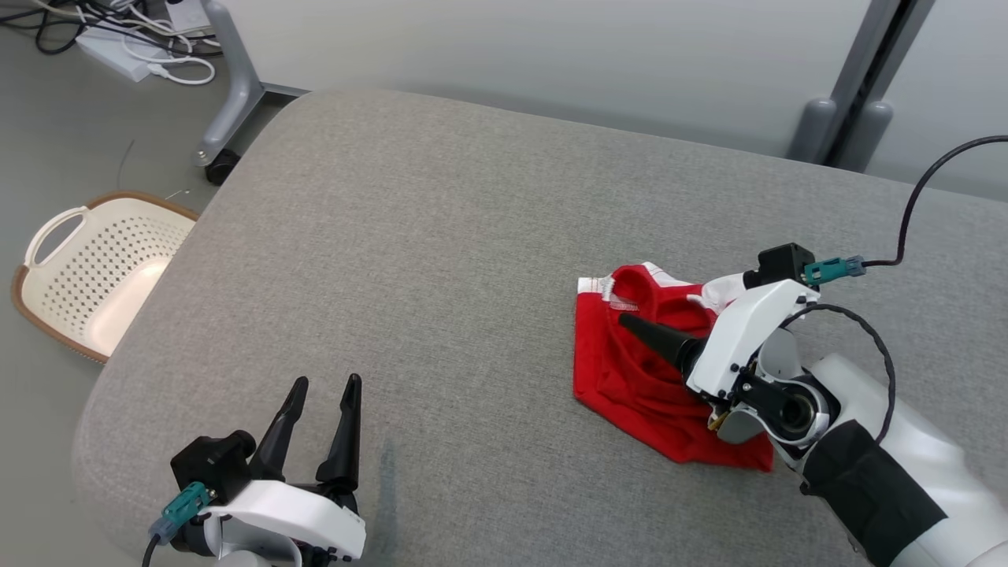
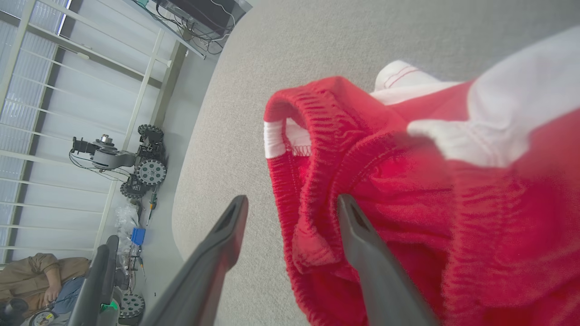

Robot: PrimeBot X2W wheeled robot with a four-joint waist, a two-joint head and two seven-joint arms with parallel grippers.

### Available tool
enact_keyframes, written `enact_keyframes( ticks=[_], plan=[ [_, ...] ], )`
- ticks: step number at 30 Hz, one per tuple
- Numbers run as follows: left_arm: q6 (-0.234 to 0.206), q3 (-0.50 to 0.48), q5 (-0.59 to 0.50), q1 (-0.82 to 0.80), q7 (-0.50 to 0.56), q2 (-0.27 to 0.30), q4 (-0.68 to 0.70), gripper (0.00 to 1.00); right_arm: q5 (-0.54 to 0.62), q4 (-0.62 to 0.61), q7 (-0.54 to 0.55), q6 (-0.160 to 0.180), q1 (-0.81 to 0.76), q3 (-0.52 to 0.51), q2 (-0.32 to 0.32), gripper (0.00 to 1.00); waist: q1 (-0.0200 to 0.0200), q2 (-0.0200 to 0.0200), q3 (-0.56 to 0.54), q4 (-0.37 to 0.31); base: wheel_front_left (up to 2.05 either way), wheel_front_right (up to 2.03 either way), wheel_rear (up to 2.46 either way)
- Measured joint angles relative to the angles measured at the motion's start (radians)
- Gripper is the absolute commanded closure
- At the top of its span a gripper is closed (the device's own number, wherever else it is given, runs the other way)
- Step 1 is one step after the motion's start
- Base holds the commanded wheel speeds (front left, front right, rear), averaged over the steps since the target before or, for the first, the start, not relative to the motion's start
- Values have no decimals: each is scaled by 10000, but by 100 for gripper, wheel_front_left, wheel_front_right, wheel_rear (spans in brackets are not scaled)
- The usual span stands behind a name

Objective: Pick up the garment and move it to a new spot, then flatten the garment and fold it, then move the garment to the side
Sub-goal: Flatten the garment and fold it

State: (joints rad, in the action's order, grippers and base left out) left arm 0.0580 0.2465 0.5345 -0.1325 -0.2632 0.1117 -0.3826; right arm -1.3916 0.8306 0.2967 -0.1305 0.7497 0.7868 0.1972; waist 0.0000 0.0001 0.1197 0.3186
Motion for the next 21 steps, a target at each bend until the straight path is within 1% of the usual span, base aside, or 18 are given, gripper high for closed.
enact_keyframes(
  ticks=[4,5,6,7,9,12,16,18,21],
  plan=[
    [0,-48,-54,1,0,21,-6,0,-19,-525,-380,0,19,-8,224,0,0,0,-42,-211,0,0,0],
    [0,-56,-56,6,0,21,-10,0,-111,-784,-479,0,18,-56,303,0,0,0,-66,-266,0,0,0],
    [-2,-59,-65,14,0,33,-19,0,-286,-1390,-698,0,3,-184,445,0,0,-1,-125,-383,0,0,0],
    [-4,-67,-67,19,0,40,-12,0,-364,-1741,-775,0,-22,-251,564,0,0,-1,-154,-448,0,0,0],
    [-6,-77,-67,32,0,63,2,0,-433,-2326,-999,0,-102,-385,947,0,0,0,-210,-591,0,0,0],
    [-38,-77,-69,55,0,92,36,0,-326,-2947,-1450,0,-287,-577,1697,0,-1,-1,-306,-802,0,0,0],
    [-63,-36,-82,107,0,88,102,0,443,-2878,-1937,0,-677,-577,2991,0,0,0,-484,-943,0,0,0],
    [-67,-38,-81,192,0,107,134,0,508,-2769,-1946,0,-978,-577,3273,0,0,0,-520,-1000,0,0,0],
    [-79,-40,-71,241,0,146,163,0,570,-2780,-1977,0,-1216,-581,3398,0,0,0,-516,-1049,0,0,0]
  ],
)
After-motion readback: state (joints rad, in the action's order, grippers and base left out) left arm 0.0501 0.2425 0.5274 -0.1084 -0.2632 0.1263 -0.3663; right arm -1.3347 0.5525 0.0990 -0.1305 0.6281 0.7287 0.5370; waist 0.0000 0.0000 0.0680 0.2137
